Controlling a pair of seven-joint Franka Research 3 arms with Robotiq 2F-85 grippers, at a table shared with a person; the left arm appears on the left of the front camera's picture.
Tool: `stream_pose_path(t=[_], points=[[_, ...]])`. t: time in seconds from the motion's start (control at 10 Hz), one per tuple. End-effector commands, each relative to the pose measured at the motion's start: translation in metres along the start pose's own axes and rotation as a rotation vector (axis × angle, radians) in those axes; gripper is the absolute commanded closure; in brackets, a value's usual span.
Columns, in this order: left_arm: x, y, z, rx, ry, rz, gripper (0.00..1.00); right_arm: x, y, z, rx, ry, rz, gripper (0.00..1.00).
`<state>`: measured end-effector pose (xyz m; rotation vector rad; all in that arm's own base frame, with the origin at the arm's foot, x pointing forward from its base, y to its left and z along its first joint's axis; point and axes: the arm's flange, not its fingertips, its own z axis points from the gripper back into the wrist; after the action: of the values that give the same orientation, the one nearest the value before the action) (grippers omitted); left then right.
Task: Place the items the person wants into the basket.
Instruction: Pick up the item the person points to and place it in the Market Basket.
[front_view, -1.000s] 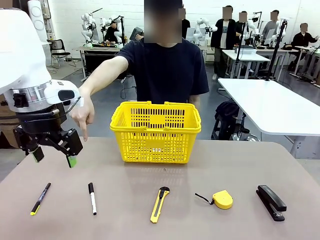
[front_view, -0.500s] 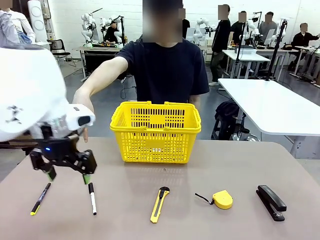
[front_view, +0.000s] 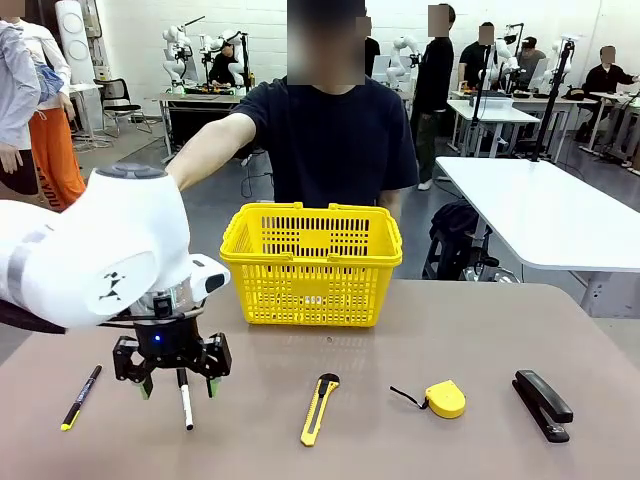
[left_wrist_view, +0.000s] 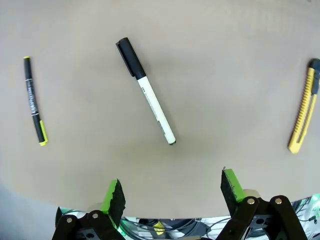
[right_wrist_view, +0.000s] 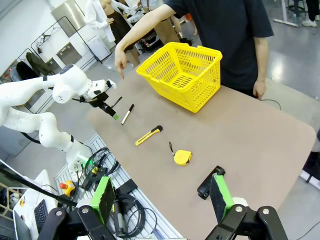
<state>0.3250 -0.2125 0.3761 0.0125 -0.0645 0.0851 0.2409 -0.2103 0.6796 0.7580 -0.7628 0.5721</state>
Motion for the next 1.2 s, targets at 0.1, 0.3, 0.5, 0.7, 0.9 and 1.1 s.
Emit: stream_pose_path(t=[0.1,0.3,0.5,0.7,0.9,1.1], points=[[-0.022,0.025,-0.050,-0.018,-0.007,0.061,0.00,0.003,0.000,0.002,0.015,-0.011,0.020,0.00],[-0.017,0.026,-0.066,-0.005,-0.013,0.100,0.00,0.003,0.000,0.002,0.015,-0.011,0.020,0.00],[-0.012,0.027,-0.077,0.023,0.005,0.120,0.00,0.003,0.000,0.002,0.015,-0.011,0.020,0.00],[-0.010,0.027,-0.082,0.043,0.013,0.130,0.00,0.003,0.000,0.002,0.015,-0.011,0.020,0.00],[-0.010,0.026,-0.082,0.043,0.008,0.132,0.00,0.003,0.000,0.002,0.015,-0.011,0.020,0.00],[-0.011,0.026,-0.082,0.039,-0.013,0.128,0.00,0.003,0.000,0.002,0.015,-0.011,0.020,0.00]])
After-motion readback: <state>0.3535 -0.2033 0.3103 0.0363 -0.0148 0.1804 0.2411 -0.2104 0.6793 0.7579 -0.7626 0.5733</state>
